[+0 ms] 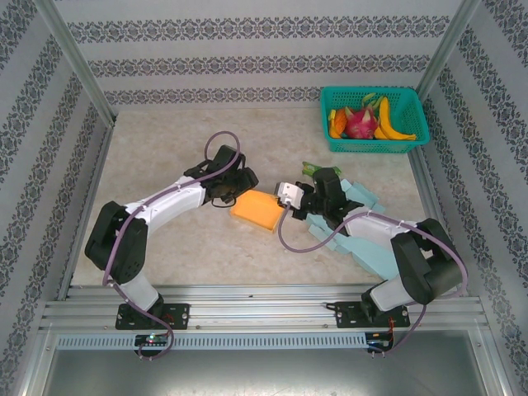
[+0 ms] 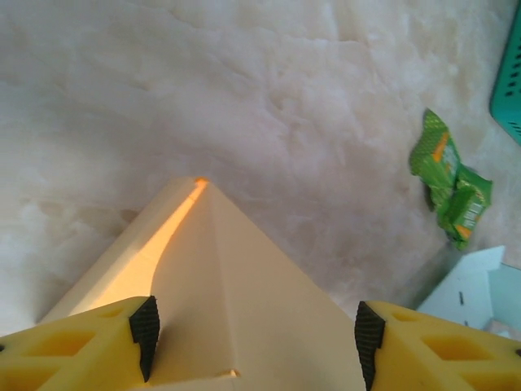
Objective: Fold the paper box
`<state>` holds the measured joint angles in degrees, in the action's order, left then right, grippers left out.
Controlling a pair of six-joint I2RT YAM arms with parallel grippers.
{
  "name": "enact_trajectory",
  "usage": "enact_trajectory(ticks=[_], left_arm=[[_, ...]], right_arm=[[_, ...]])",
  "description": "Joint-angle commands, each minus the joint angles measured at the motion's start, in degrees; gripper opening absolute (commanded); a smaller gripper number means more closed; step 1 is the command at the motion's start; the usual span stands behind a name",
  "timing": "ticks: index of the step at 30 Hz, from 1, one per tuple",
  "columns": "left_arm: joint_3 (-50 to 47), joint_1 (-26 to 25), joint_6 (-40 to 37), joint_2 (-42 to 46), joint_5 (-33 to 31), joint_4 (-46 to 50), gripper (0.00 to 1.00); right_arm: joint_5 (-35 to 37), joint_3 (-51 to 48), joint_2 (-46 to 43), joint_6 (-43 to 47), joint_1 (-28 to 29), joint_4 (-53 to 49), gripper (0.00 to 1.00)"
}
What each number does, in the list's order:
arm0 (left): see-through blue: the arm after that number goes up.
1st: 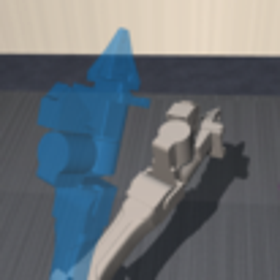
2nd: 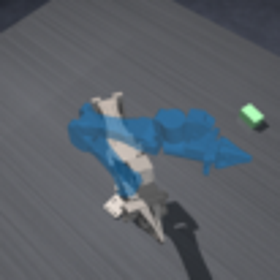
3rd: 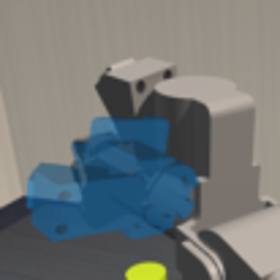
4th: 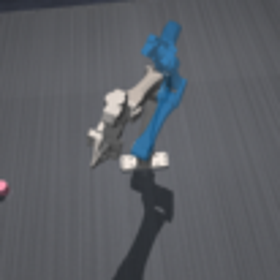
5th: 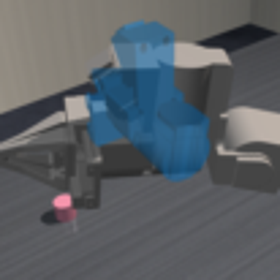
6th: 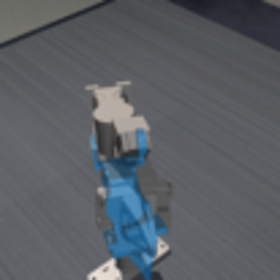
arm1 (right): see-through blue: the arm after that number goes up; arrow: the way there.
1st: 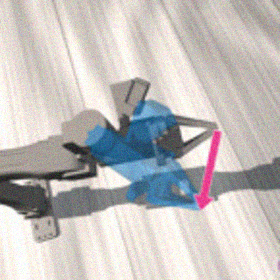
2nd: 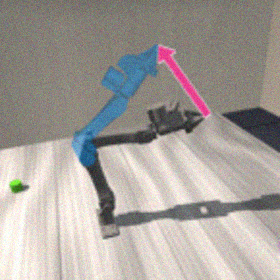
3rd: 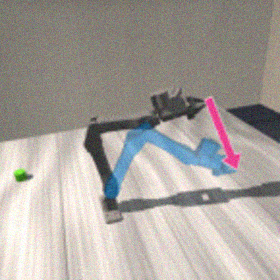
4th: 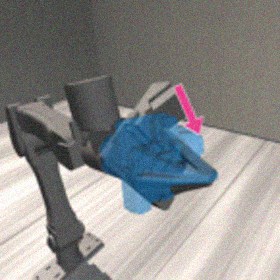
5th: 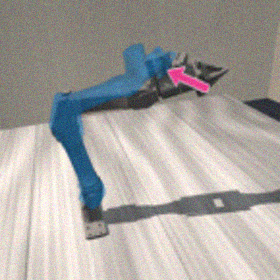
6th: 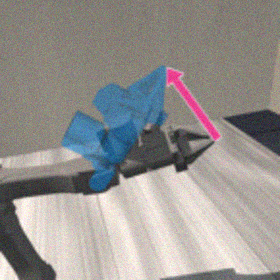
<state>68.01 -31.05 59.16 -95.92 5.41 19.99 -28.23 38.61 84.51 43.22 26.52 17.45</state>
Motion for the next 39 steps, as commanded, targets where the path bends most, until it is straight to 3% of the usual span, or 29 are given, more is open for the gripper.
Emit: enact_trajectory(ticks=[1,4,7,12,21,28,34,39], left_arm=[[-3.0,-2.0,-0.7,1.8,-0.3,-0.9,0.65],[-5.3,-2.0,-0.4,2.6,-2.0,-1.3,0.63],[-7.4,-2.0,0.1,3.5,-3.7,-1.4,0.63],[-9.7,-2.0,1.0,4.4,-5.8,-1.4,0.63],[-11.1,-2.1,2.0,5.0,-6.7,-1.4,0.63],[-11.2,-3.0,2.2,5.0,-8.0,-1.4,0.63],[-10.6,-4.1,2.6,4.0,-8.9,-1.2,0.62],[-10.4,-4.8,2.7,3.7,-10.3,0.0,0.65]], right_arm=[[2.2,0.7,-0.1,0.8,0.9,-0.5,0.00],[3.2,0.0,-1.4,0.4,1.1,-0.4,0.13],[5.4,-0.9,-3.1,-0.6,1.5,-0.3,0.37],[7.2,-2.9,-7.5,-2.9,2.8,-1.2,0.60],[8.8,-8.1,-21.0,-13.7,4.9,-3.9,0.64],[18.5,-5.9,-27.3,-36.0,5.2,-7.0,0.69],[25.7,0.0,-22.9,-52.6,5.7,-12.6,0.67],[30.5,2.5,-14.6,-58.0,7.3,-13.2,0.67]])
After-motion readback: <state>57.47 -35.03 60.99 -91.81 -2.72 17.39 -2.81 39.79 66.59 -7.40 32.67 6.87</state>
